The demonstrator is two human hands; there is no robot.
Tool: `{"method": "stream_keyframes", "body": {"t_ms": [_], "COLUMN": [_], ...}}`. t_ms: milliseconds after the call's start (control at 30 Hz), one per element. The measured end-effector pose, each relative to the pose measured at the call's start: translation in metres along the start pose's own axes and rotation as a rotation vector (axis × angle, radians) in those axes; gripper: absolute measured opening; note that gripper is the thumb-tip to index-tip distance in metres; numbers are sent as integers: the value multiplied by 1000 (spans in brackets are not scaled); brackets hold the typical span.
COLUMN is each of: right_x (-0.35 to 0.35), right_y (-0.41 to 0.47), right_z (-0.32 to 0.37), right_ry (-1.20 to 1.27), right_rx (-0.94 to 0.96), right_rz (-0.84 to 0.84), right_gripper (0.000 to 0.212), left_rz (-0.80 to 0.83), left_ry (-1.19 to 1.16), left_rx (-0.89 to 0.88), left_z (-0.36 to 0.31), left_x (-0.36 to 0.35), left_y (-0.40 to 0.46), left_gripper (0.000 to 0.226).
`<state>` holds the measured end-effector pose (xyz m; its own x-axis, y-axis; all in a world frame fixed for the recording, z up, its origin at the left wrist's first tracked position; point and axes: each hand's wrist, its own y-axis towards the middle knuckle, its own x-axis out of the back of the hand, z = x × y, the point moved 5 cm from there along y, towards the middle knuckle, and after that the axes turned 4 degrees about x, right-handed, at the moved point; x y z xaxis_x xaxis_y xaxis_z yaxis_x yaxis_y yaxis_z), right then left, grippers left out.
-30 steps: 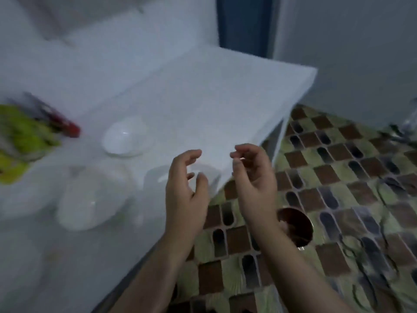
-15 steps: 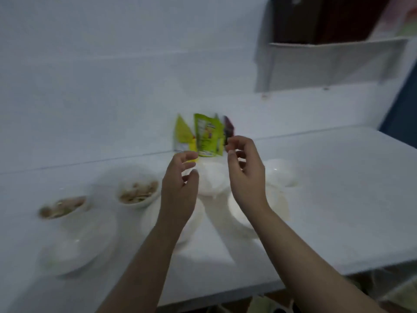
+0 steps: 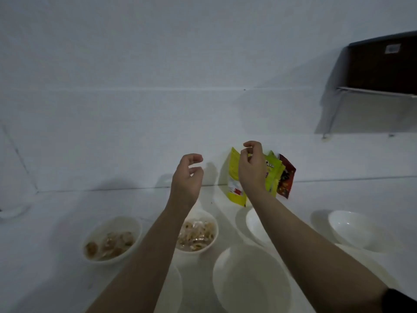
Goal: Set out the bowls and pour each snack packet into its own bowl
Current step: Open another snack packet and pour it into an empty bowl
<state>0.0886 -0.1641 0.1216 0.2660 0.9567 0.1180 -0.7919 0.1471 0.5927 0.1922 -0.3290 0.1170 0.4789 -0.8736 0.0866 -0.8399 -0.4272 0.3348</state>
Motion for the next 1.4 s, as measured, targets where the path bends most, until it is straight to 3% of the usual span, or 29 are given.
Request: {"method": "stream_keyframes", "body": {"t_ms": [300, 467, 633, 867, 967, 1200, 1400], "right_x": [-58, -80, -91, -84, -74, -20, 49], "right_y": [91, 113, 115, 114, 111, 88, 52], "right_z": [-68, -114, -132, -134, -107, -35, 15], "right_ry": [-772, -989, -1155, -936, -773, -526, -453], "right_rx": [74, -184, -95, -29, 25, 96, 201], "right_rz": [289, 540, 630, 482, 407, 264, 127], "right_gripper": [27, 47, 24, 28, 39, 38, 36], "left_rz": [42, 66, 64, 36, 41, 79, 104], "left_ry": [-16, 1, 6, -43, -80, -247, -266], "left_rx": [229, 305, 325, 328, 316, 350, 281], "left_z": [50, 73, 87, 85, 70, 20, -4], "left_x": [-8, -23, -33, -37, -40, -57, -74], "left_y": [92, 122, 138, 132, 122, 77, 34], "left_gripper": [29, 28, 25, 22, 21, 15, 15]}}
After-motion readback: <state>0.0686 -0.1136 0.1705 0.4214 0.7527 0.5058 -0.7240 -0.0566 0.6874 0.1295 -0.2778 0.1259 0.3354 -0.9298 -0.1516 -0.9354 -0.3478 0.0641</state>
